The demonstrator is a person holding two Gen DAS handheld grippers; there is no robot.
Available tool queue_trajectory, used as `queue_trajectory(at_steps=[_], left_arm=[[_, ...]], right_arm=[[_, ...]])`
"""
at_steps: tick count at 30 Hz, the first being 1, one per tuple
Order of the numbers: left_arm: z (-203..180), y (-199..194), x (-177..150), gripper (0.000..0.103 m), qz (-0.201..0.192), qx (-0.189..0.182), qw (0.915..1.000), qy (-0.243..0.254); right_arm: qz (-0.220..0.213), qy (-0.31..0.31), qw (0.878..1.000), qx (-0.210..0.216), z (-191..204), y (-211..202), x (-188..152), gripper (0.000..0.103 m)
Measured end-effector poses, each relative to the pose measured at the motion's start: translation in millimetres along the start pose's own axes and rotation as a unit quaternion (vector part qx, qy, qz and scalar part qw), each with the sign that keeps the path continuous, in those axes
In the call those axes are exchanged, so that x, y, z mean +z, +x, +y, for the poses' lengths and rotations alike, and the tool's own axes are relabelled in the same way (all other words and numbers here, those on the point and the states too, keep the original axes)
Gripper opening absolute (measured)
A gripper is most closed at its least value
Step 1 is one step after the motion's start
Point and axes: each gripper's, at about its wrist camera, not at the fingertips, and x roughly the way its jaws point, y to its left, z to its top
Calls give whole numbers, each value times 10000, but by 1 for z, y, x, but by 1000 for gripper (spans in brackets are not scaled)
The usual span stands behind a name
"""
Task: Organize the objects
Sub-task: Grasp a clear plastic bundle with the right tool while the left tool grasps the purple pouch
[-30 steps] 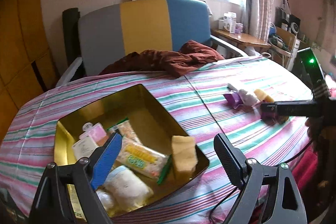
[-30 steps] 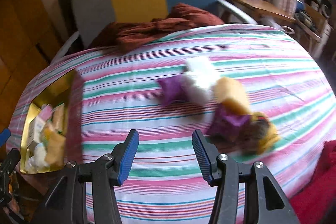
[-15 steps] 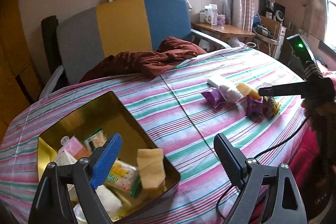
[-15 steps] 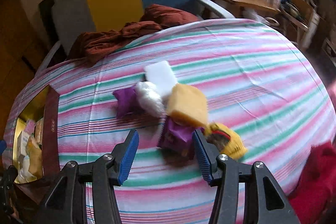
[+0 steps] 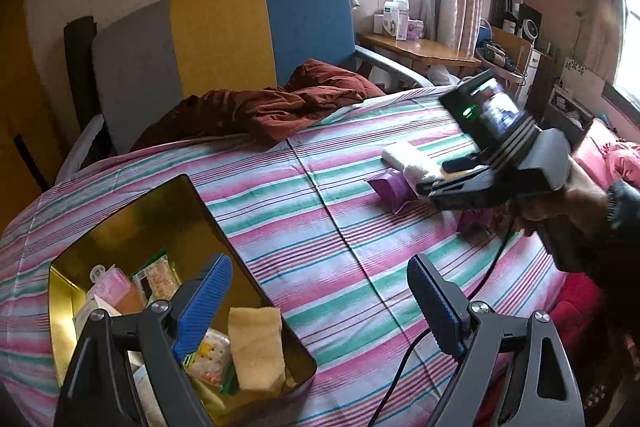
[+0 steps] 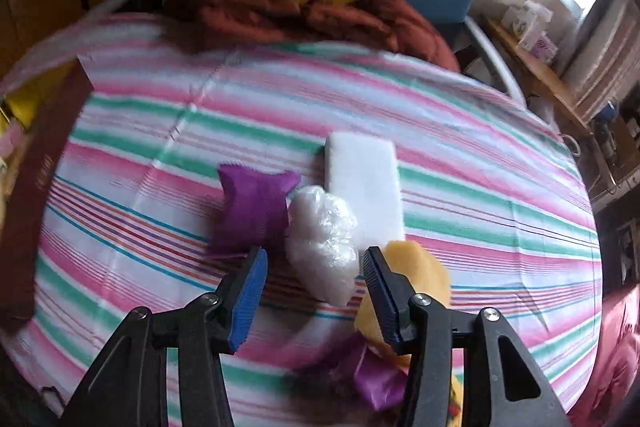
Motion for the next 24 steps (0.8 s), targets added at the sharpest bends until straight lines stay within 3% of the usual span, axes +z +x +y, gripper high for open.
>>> queue_trajectory(at_steps=[2,8,14,24], left_arm=[[-1,4,3,90,30,-19,10000,2],[-8,27,19,90,263,-200,9994,-125],[-21,64,37,89,679,-511,9948,-557],[-47,152,66,77,1412,-769,9817,-1022]], right_arm=[[104,-57,9999,5,-2,12,-1,36],[-339,563,9971,374,-28,-6,-5,35],[-1069,1525,9796,757,-72,-39,-10,35],[-1308,1762,9723,809,-85,-51,-9,35]])
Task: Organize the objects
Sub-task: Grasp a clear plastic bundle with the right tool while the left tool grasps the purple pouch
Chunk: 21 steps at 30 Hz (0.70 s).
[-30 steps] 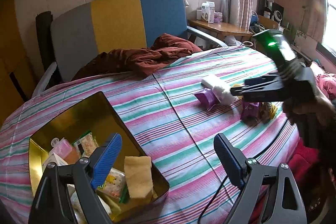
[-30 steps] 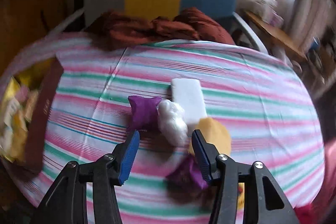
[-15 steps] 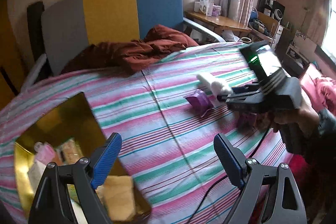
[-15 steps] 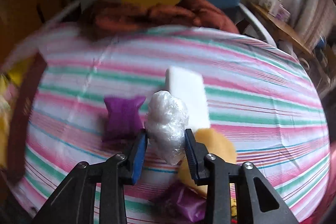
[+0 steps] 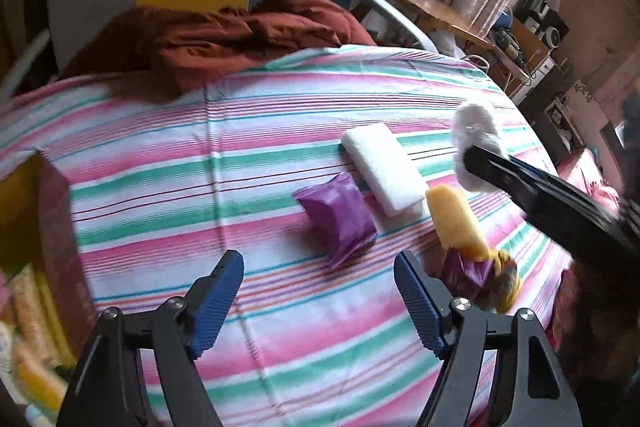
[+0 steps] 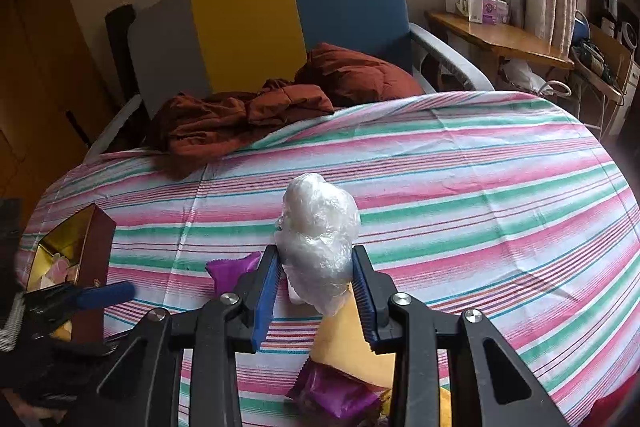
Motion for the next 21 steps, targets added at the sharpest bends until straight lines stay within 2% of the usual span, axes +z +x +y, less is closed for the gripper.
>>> queue_trajectory(at_steps=[9,11,13,14,16,19,21], left_arm=[[-15,52,24,76,278,140,9993,-215],[-18,63,28,70,351,201,9989,-220],[-17,75,28,58,561,170,9978,-309],[-15,77,27,57,564,183,9977,-331],[-14,74,25,46,448,304,9983,-230],[-5,69,22,37,398,236,9987,-196],[-2,64,17,36,350,247,9990,-88]], right_arm=[[-33,15,10000,-73,-5,-4,1,35],[-44,-14,9999,-101,-4,-5,0,35],[-34,-38,9999,-125,-3,-4,0,35],[-24,-57,9999,-142,-3,-4,-1,35],[-12,-58,9999,-121,-4,-2,-1,35],[1,-84,9999,-84,-3,-1,-1,35],[6,-129,9999,-47,-1,-1,-2,35]])
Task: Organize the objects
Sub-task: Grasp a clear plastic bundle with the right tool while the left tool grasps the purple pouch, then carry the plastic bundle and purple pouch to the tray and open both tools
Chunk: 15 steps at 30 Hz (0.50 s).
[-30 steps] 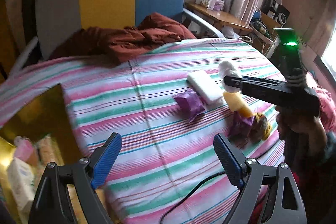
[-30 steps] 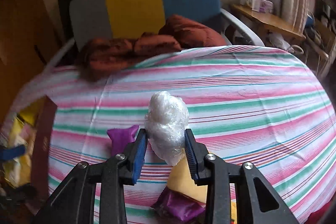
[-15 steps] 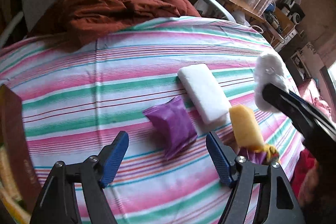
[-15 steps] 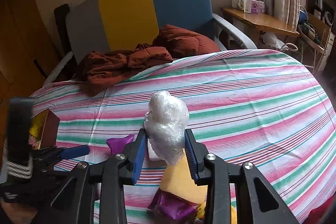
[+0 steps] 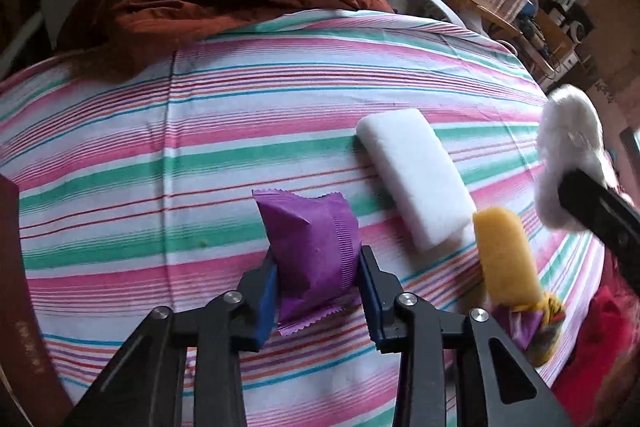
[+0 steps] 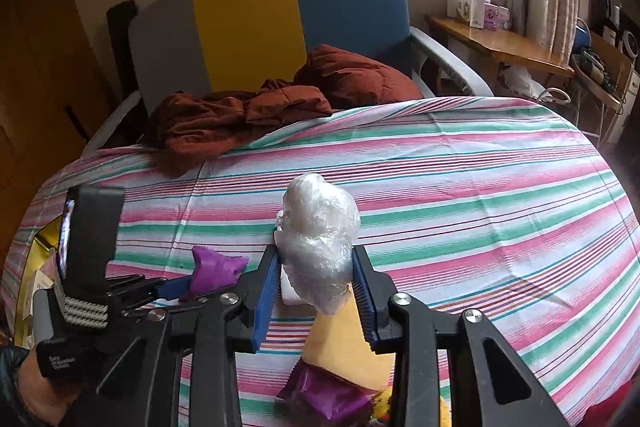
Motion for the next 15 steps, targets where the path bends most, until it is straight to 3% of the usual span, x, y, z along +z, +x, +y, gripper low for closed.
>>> queue_trajectory(at_steps=[5,15], left_arm=[[4,-17,-24,36,-103,126,9995,275],[13,-93,-63,36,-1034,384,9918,640]], right_arm=[[50,-129,9998,136,9,3,-3,35],[328,-735,9961,356,45,18,-18,35]])
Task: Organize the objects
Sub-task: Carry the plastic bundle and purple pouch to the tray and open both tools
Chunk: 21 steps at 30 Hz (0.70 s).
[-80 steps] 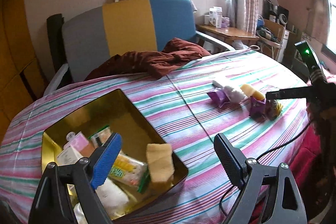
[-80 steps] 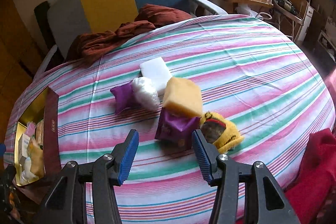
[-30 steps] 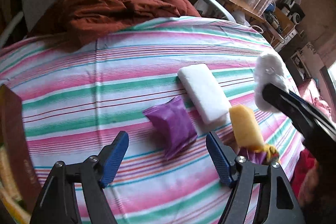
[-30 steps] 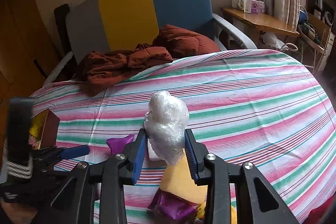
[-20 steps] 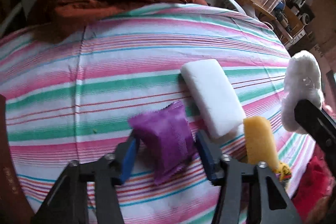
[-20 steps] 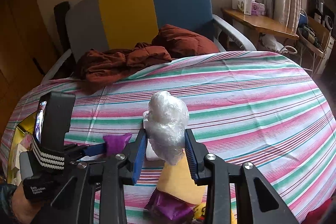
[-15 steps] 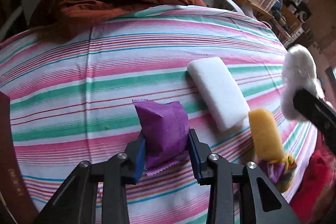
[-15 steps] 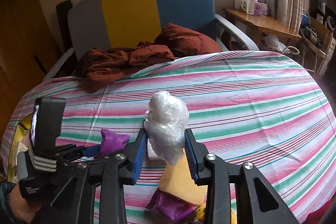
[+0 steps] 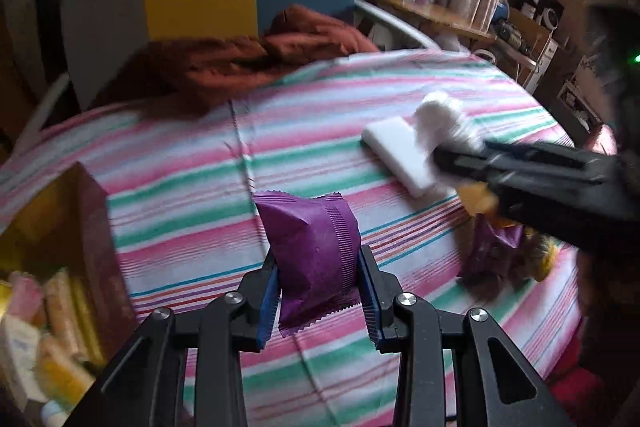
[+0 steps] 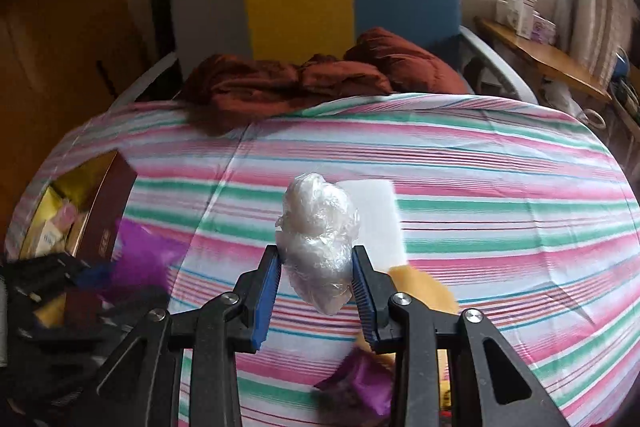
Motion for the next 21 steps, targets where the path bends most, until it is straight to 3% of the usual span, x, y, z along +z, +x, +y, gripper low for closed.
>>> queue_trajectory(at_steps=[10,21], left_arm=[[18,-75,-8,36,-807,215,9964,114],[54,-119,-31,37,-1098,449,9929,-43]], right_arm=[[309,-509,9982,72,33,15,-11,35],[446,-431,9977,255,59,10,-16,35]])
